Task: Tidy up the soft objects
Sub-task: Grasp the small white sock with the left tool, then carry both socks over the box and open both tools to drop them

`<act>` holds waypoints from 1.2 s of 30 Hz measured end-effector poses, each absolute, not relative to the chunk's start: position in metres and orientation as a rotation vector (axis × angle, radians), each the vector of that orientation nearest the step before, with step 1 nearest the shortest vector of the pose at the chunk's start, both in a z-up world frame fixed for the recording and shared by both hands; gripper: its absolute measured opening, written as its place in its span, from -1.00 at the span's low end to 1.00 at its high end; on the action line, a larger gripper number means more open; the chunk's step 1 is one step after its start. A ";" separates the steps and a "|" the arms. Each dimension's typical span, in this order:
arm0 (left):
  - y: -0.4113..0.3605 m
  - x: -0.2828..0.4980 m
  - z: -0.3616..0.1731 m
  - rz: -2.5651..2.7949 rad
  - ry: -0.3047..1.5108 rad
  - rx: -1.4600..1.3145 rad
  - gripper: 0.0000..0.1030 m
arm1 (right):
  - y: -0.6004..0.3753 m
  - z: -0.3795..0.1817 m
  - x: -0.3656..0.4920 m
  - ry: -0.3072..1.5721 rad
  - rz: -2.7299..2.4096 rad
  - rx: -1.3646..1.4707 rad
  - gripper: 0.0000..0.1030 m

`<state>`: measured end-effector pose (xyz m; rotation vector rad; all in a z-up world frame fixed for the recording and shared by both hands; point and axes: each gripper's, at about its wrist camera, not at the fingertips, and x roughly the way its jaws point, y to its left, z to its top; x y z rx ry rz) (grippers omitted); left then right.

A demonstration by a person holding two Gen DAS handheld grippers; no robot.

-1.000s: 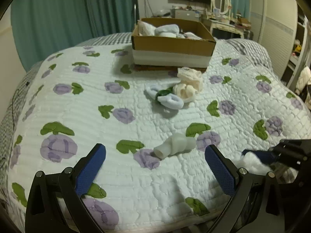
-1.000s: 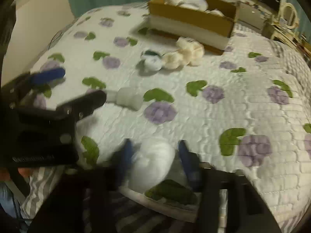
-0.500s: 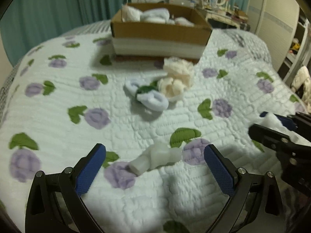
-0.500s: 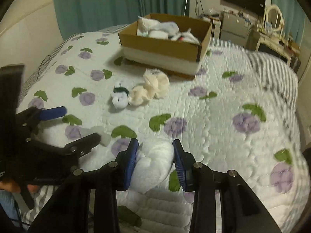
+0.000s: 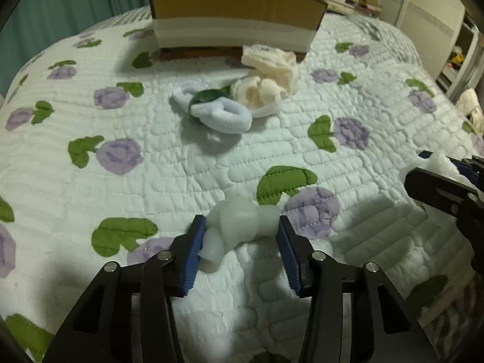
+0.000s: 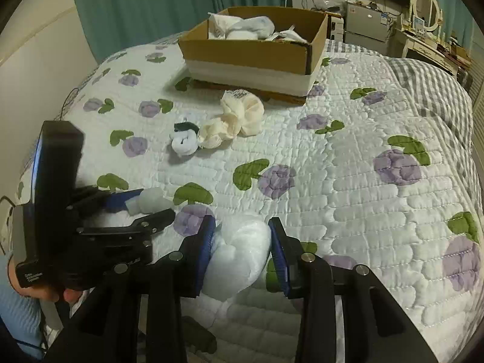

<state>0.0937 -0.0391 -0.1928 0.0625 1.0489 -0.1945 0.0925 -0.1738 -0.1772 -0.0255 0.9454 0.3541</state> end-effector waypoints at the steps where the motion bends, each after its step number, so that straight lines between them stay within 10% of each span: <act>1: -0.038 0.092 -0.190 -0.202 1.043 0.052 -0.21 | -0.174 -0.175 0.090 0.932 0.349 -0.028 -0.30; 4: -0.035 0.085 -0.179 -0.214 1.012 0.037 -0.63 | -0.172 -0.164 0.082 0.874 0.338 -0.044 -0.30; 22: -0.047 0.074 -0.096 -0.259 0.791 0.101 -0.71 | -0.175 -0.122 0.070 0.772 0.350 -0.030 -0.31; 36: -0.043 0.174 0.020 -0.221 0.547 0.146 -0.70 | -0.175 0.017 0.155 0.485 0.349 -0.098 -0.45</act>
